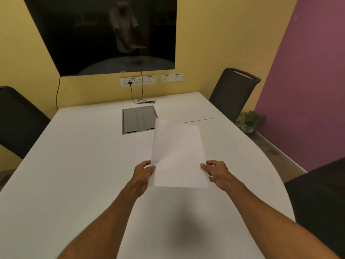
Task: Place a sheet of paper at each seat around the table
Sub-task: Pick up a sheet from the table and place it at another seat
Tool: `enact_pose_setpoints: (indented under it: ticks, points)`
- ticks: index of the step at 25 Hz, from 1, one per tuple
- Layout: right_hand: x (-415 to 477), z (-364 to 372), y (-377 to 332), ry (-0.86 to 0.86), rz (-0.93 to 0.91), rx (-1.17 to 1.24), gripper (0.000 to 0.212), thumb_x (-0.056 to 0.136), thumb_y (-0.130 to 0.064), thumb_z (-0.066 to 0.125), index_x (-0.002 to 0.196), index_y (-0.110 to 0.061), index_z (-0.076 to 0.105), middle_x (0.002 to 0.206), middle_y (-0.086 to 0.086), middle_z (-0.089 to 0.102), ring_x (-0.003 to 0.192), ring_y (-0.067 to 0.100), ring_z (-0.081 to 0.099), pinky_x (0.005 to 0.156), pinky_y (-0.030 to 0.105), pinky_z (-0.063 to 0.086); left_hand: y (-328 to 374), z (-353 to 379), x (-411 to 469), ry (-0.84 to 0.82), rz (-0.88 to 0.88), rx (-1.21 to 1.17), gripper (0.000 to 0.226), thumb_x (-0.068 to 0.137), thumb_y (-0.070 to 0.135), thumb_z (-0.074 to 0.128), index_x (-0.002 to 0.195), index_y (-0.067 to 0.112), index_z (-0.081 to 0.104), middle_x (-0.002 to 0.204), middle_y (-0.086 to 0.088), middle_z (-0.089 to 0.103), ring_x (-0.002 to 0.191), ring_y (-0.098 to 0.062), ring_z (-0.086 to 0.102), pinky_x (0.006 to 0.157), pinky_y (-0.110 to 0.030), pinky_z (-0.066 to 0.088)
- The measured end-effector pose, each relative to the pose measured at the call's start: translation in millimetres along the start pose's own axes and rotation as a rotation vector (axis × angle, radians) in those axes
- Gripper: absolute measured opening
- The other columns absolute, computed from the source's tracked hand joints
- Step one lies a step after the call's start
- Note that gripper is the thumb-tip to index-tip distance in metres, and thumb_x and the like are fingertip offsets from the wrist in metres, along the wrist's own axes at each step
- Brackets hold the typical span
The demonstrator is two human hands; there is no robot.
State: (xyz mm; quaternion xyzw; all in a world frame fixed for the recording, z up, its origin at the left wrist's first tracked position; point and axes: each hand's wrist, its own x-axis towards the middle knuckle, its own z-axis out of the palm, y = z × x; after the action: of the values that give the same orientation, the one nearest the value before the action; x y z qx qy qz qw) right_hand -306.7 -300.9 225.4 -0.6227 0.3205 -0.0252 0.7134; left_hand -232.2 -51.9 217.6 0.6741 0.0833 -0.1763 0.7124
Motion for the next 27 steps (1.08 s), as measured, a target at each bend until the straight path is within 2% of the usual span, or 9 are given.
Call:
enact_pose_setpoints:
  ticks: [3, 7, 10, 13, 17, 19, 22, 25, 27]
  points:
    - [-18.7, -41.3, -3.5, 0.069, -0.04, 0.006, 0.019, 0.083, 0.002, 0.068, 0.101, -0.001, 0.064, 0.092, 0.015, 0.068, 0.08, 0.028, 0.065, 0.071, 0.035, 0.054, -5.8, 33.3, -24.4, -0.091, -0.062, 0.041, 0.019, 0.088, -0.005, 0.053, 0.098, 0.007, 0.064, 0.093, -0.014, 0.068, 0.076, -0.028, 0.064, 0.072, -0.037, 0.054]
    - [-51.5, -105.2, -2.2, 0.083, -0.044, 0.028, 0.021, 0.081, 0.005, 0.069, 0.099, -0.002, 0.063, 0.086, 0.013, 0.068, 0.072, 0.023, 0.066, 0.059, 0.028, 0.052, -2.8, 79.6, -57.4, -0.143, -0.1, 0.099, 0.015, 0.084, -0.007, 0.053, 0.08, 0.002, 0.065, 0.081, -0.012, 0.064, 0.067, -0.026, 0.059, 0.06, -0.031, 0.049]
    - [-76.9, -155.3, -2.0, 0.079, -0.051, 0.032, 0.022, 0.082, 0.006, 0.068, 0.102, 0.001, 0.061, 0.099, 0.017, 0.066, 0.078, 0.026, 0.065, 0.066, 0.031, 0.054, 0.3, 124.4, -86.9, -0.143, -0.078, 0.14, 0.015, 0.087, -0.005, 0.057, 0.076, 0.003, 0.061, 0.078, -0.012, 0.063, 0.065, -0.024, 0.059, 0.058, -0.03, 0.049]
    - [-106.5, -211.2, -10.2, 0.078, -0.083, 0.026, 0.017, 0.084, 0.005, 0.066, 0.099, -0.001, 0.06, 0.102, 0.017, 0.064, 0.09, 0.031, 0.064, 0.08, 0.04, 0.054, 0.2, 176.9, -122.8, -0.152, -0.039, 0.146, 0.005, 0.088, -0.006, 0.057, 0.088, -0.004, 0.062, 0.091, -0.017, 0.064, 0.07, -0.026, 0.06, 0.064, -0.033, 0.051]
    - [-145.6, -292.1, -29.1, 0.084, -0.097, -0.066, 0.027, 0.084, 0.003, 0.065, 0.111, 0.007, 0.059, 0.109, 0.018, 0.065, 0.103, 0.035, 0.064, 0.09, 0.048, 0.053, -2.9, 246.8, -177.2, -0.161, 0.013, 0.145, 0.006, 0.087, -0.008, 0.056, 0.091, -0.007, 0.061, 0.099, -0.02, 0.061, 0.072, -0.028, 0.058, 0.066, -0.036, 0.05]
    - [-163.6, -329.1, -36.1, 0.1, -0.105, -0.092, 0.024, 0.084, 0.002, 0.065, 0.108, 0.003, 0.061, 0.113, 0.019, 0.065, 0.104, 0.036, 0.064, 0.093, 0.052, 0.052, -1.4, 278.6, -199.7, -0.18, 0.038, 0.139, 0.018, 0.087, -0.009, 0.058, 0.105, -0.013, 0.059, 0.103, -0.021, 0.06, 0.082, -0.03, 0.059, 0.071, -0.04, 0.052]
    - [-185.8, -377.2, -45.3, 0.135, -0.14, -0.087, 0.014, 0.085, 0.0, 0.065, 0.098, -0.001, 0.062, 0.115, 0.02, 0.065, 0.104, 0.035, 0.064, 0.092, 0.05, 0.053, 4.0, 322.0, -224.1, -0.206, 0.07, 0.149, 0.03, 0.085, -0.008, 0.061, 0.113, -0.016, 0.057, 0.106, -0.021, 0.06, 0.091, -0.031, 0.058, 0.076, -0.039, 0.051]
    - [-194.2, -415.0, -51.8, 0.19, -0.157, -0.082, 0.023, 0.086, -0.002, 0.065, 0.108, 0.004, 0.062, 0.118, 0.02, 0.063, 0.106, 0.035, 0.062, 0.089, 0.045, 0.053, 9.4, 360.7, -239.0, -0.234, 0.09, 0.158, 0.03, 0.084, -0.006, 0.064, 0.112, -0.014, 0.058, 0.103, -0.018, 0.061, 0.089, -0.03, 0.059, 0.076, -0.036, 0.05]
    - [-192.3, -437.5, -56.4, 0.214, -0.162, -0.088, 0.027, 0.086, -0.003, 0.065, 0.112, 0.005, 0.061, 0.12, 0.02, 0.062, 0.11, 0.036, 0.06, 0.093, 0.046, 0.052, 10.0, 384.6, -240.8, -0.236, 0.1, 0.164, 0.029, 0.084, -0.005, 0.064, 0.111, -0.014, 0.059, 0.102, -0.017, 0.062, 0.08, -0.029, 0.061, 0.069, -0.034, 0.051]
